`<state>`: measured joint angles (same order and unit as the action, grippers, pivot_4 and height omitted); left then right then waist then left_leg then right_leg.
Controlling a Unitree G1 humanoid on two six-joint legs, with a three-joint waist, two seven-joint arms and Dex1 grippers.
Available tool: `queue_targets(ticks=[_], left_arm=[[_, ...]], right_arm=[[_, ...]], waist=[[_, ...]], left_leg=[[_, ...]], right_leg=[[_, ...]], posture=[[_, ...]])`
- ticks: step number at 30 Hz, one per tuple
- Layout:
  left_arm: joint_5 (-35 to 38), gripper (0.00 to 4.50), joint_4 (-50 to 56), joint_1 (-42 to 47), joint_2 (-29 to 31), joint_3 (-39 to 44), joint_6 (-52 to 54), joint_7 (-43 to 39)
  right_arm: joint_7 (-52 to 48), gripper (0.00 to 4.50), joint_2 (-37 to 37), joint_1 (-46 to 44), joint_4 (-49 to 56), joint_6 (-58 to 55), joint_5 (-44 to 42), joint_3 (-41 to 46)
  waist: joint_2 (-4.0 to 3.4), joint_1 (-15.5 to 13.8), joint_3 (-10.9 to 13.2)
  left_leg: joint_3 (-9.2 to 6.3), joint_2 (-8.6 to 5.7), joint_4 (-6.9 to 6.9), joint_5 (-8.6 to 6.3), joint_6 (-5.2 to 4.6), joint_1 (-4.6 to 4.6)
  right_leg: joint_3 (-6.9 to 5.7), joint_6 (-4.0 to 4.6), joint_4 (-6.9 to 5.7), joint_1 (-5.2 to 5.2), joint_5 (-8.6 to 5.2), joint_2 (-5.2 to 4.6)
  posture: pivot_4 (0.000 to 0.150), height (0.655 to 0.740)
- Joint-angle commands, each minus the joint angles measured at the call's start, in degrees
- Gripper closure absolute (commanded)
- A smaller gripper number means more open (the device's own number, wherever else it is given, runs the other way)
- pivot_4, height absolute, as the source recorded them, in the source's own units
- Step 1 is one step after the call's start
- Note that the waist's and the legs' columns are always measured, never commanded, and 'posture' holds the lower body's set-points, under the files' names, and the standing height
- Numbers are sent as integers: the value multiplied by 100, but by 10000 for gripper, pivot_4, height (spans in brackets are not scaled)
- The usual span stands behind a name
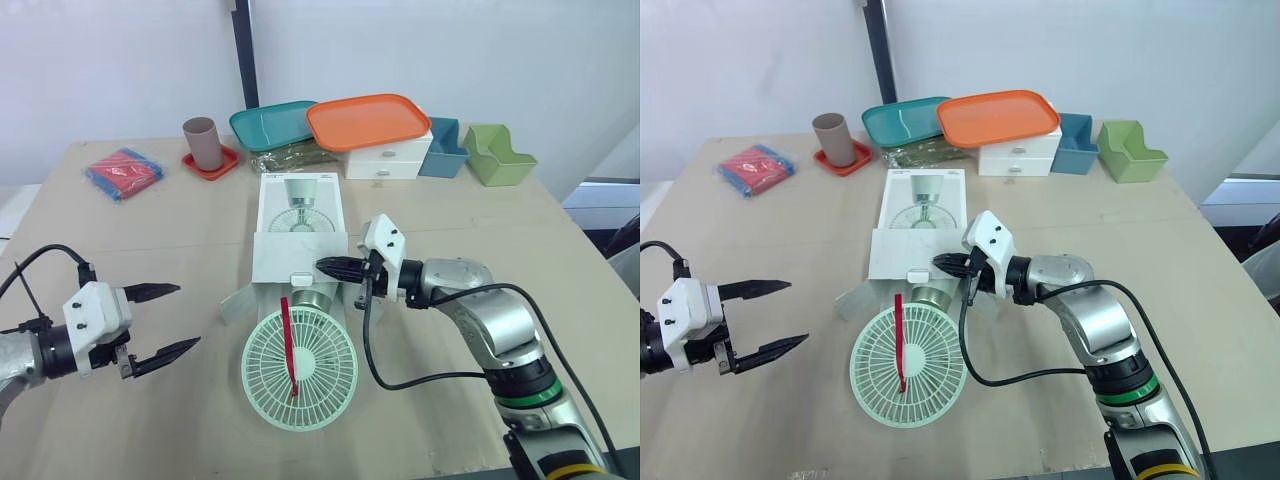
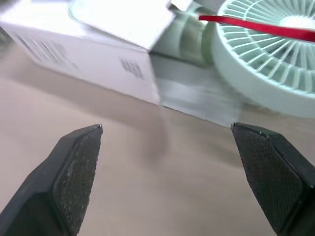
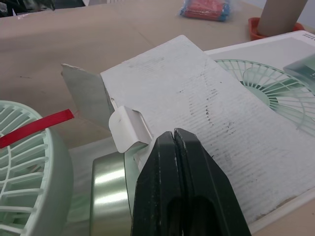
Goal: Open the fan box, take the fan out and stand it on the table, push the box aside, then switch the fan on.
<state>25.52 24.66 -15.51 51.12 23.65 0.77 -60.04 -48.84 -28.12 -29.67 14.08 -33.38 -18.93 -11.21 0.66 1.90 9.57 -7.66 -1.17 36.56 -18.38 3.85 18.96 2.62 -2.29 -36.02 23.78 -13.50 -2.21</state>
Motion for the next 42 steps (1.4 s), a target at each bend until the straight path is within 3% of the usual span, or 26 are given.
queue_targets(ticks=[1, 7, 13, 17, 27, 42], left_arm=[[-629, 474, -234, 185, -123, -100, -1491, -280], [-1295, 474, -761, 488, -278, -803, -3454, -522], [-2035, 0, -1471, 863, -220, -1641, -5314, -420], [-2666, 0, -1984, 1290, -354, -1886, -6348, 32], [-4266, 0, -2720, 2013, -945, -1954, -7816, 1285], [-6586, 0, -2855, 2305, -1837, -1407, -8721, 2951]], right_arm=[[-68, 45000, 29, -11, 194, 107, -152, 121], [-230, 45000, 169, -51, 172, 169, -541, 320], [-893, 19565, -272, 230, 220, 747, -878, 823], [-1336, 263, -681, 602, 187, 1112, -1028, 1166], [-2594, 263, -1467, 1820, 116, 2560, -947, 1602], [-2363, 263, -1477, 1879, 214, 2920, -904, 1476]], waist=[[0, -1, 0], [0, 12, -1], [1, -10, -1], [0, -49, -1], [-1, -50, -2], [2, -57, -5]], left_leg=[[0, 0, 0, 0, 0, 0], [1, 1, 1, -1, -2, -1], [-3, 0, 4, -2, -8, 0], [-7, -2, 9, -6, -16, -10], [6, 2, 15, -12, -32, -40], [9, 0, 21, -12, -31, -45]], right_leg=[[0, 0, 0, 0, 0, 0], [0, -2, -1, -1, 3, 1], [-2, -5, -3, -3, 7, 0], [-9, -7, -2, -19, 8, 0], [-1, -12, -8, -47, 14, 6], [4, -18, -12, -51, 19, 4]], posture=[[1500, 7400], [1500, 7400], [1500, 7400], [1500, 7400], [1500, 7400], [1500, 7400]])
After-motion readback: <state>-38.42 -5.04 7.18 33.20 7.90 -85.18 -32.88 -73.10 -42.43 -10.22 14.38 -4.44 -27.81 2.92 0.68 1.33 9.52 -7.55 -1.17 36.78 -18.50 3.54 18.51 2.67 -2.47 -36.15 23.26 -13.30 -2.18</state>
